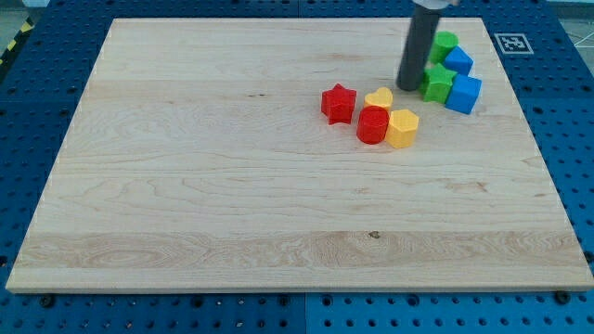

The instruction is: Nudge the yellow hexagon down a bit

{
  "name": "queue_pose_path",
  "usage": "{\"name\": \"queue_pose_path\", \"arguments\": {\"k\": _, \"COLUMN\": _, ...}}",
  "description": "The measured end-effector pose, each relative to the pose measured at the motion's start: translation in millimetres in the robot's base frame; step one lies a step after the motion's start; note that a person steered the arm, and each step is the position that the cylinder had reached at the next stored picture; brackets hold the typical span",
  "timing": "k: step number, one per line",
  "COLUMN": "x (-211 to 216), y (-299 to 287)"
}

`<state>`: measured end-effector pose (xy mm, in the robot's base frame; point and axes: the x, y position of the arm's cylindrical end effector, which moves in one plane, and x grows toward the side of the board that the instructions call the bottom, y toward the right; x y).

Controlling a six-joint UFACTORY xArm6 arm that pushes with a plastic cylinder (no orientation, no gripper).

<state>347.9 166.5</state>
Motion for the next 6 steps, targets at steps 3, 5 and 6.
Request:
{"name": "queue_pose_path", "arguments": {"k": 3, "x": -1.0, "y": 8.9}}
{"name": "queue_pose_path", "arguments": {"k": 5, "x": 59.0, "y": -18.0}}
{"name": "queue_pose_path", "arguments": {"k": 6, "x": 93.7, "y": -8.3}}
